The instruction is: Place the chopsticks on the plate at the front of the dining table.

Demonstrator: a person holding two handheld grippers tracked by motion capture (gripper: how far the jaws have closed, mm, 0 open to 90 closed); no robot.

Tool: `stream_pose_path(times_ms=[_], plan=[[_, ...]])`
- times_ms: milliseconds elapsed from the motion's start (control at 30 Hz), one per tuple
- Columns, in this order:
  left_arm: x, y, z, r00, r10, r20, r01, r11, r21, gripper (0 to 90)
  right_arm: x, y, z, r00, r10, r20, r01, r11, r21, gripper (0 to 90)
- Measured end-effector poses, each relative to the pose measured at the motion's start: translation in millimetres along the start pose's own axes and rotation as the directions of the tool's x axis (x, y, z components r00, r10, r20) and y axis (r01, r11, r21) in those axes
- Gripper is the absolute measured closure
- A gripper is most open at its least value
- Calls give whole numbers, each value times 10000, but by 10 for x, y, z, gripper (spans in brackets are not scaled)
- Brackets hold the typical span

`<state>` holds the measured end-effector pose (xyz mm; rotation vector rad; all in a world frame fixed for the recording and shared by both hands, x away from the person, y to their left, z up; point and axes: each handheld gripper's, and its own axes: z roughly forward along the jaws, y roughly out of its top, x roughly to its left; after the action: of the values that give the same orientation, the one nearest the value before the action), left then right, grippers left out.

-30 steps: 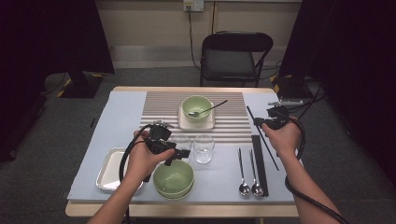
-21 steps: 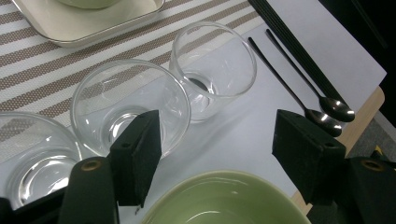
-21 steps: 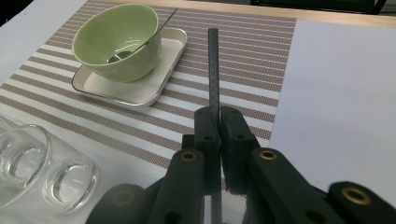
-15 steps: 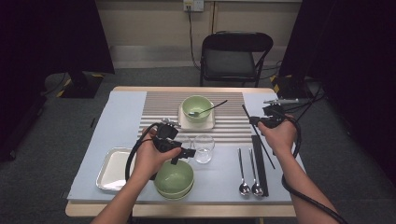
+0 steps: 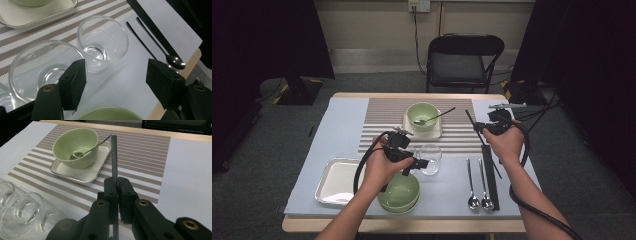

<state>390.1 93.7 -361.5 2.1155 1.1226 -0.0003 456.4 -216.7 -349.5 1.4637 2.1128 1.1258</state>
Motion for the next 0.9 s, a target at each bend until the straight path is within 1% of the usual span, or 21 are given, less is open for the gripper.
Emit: stream_pose_path(times_ms=[133,267,333,367,500,600,700,767,867,900], plan=[[-16,11,26,10000,-25,36,25,10000,2,327,27,15,6,10000,-68,-71,68,10000,-15,866],[-26,24,52,9997,-75,236,74,10000,20,327,64,33,6,9998,-119,-184,118,9999,-22,866],[-33,28,69,9996,-70,263,70,10000,6,327,95,42,7,9996,-162,-252,162,9999,-20,866],[-41,30,77,9999,-71,115,71,10000,15,327,101,44,10,9994,-213,-271,212,9998,-38,867],[-49,37,106,9994,-102,327,102,9999,22,327,126,49,17,9991,-228,-353,227,9997,-47,866],[-65,45,122,9996,-104,271,104,9999,20,327,158,60,26,9987,-240,-447,238,9997,-71,866],[-67,54,139,9990,-135,432,133,9999,50,332,199,76,35,9981,-279,-548,275,9996,-80,867],[-69,56,145,9991,-117,396,114,9999,86,333,208,80,37,9978,-304,-581,299,9995,-104,867],[-82,61,169,9988,-195,443,193,9998,46,333,231,92,44,9974,-312,-650,303,9994,-145,866],[-78,63,172,9988,-128,481,122,9999,119,333,241,94,49,9972,-317,-680,309,9994,-138,866]])
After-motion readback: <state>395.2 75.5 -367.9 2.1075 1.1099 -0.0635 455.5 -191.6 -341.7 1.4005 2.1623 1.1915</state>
